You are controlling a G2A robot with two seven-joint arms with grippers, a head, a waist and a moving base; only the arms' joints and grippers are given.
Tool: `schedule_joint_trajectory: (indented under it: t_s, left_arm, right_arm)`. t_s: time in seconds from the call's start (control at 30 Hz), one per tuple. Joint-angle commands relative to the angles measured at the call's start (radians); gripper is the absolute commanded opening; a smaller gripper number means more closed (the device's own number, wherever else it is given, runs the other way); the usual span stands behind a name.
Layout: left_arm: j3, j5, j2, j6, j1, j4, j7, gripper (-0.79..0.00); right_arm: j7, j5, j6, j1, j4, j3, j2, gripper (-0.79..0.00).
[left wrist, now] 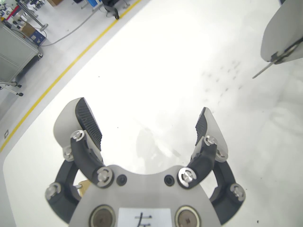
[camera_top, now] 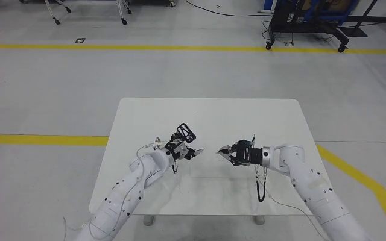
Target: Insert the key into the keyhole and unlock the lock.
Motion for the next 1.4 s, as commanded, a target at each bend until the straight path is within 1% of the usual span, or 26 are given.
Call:
schedule_joint_trajectory:
  t_s: [0.0,0.07,0.1,0.27,0.47,0.5,0.57,0.63,0.73,0.83,0.93,1.07,1.13,1.17,1.27,1.3,1.37]
  left_arm:
    - [-0.075,-0.031,0.018,-0.070,0.031,-0.035,0.030,0.000]
    - [-0.145,-0.076,0.034,-0.124,0.067,-0.066,0.063,0.000]
    - [-0.157,-0.085,0.036,-0.135,0.073,-0.070,0.069,0.000]
    - [-0.157,-0.085,0.036,-0.135,0.073,-0.070,0.069,0.000]
    - [-0.157,-0.085,0.036,-0.135,0.073,-0.070,0.069,0.000]
    - [-0.155,-0.077,0.036,-0.118,0.078,-0.079,0.076,0.000]
    - [-0.152,-0.083,0.037,-0.130,0.094,-0.101,0.112,0.000]
    - [-0.168,-0.129,0.040,-0.180,0.104,-0.100,0.147,0.000]
    - [-0.193,-0.229,0.046,-0.312,0.087,-0.067,0.163,0.000]
    - [-0.196,-0.276,0.048,-0.373,0.068,-0.035,0.163,0.000]
    - [-0.186,-0.355,0.047,-0.471,0.039,0.019,0.185,0.000]
    - [-0.167,-0.459,0.045,-0.620,-0.025,0.125,0.202,0.000]
    - [-0.125,-0.508,0.042,-0.624,-0.060,0.162,0.194,0.000]
    - [-0.091,-0.544,0.043,-0.624,-0.077,0.172,0.191,0.000]
    - [0.039,-0.689,0.055,-0.624,-0.139,0.175,0.183,0.000]
    - [0.054,-0.708,0.058,-0.624,-0.146,0.178,0.183,0.000]
    - [0.054,-0.708,0.058,-0.624,-0.146,0.178,0.183,-0.058]
  right_arm:
    - [-0.042,0.038,0.001,0.011,0.025,-0.007,0.005,-0.785]
    - [-0.069,0.071,0.001,0.029,0.051,-0.024,0.012,-0.785]
    - [-0.084,0.087,0.001,0.037,0.062,-0.030,0.015,-0.785]
    - [-0.135,0.115,0.001,0.059,0.081,-0.066,0.033,-0.785]
    - [-0.135,0.115,0.001,0.059,0.081,-0.066,0.033,-0.785]
    - [-0.135,0.115,0.001,0.059,0.081,-0.066,0.033,-0.785]
    - [-0.135,0.115,0.001,0.059,0.081,-0.066,0.033,-0.785]
    - [-0.135,0.115,0.001,0.059,0.081,-0.066,0.033,-0.785]
    - [-0.135,0.115,0.001,0.059,0.081,-0.066,0.033,-0.785]
    - [-0.135,0.115,0.001,0.059,0.081,-0.066,0.033,-0.785]
    - [-0.127,0.141,0.018,0.051,0.080,-0.066,0.031,-0.785]
    - [-0.124,0.305,0.001,0.056,0.108,-0.079,0.026,-0.785]
    - [-0.098,0.410,0.001,0.074,0.138,-0.102,0.027,-0.785]
    - [-0.082,0.476,0.001,0.083,0.149,-0.122,0.028,-0.785]
    - [0.007,0.709,0.001,0.129,0.172,-0.216,0.036,-0.785]
    - [0.021,0.734,0.001,0.135,0.174,-0.226,0.038,-0.785]
    - [0.021,0.734,0.001,0.135,0.174,-0.226,0.038,-0.785]
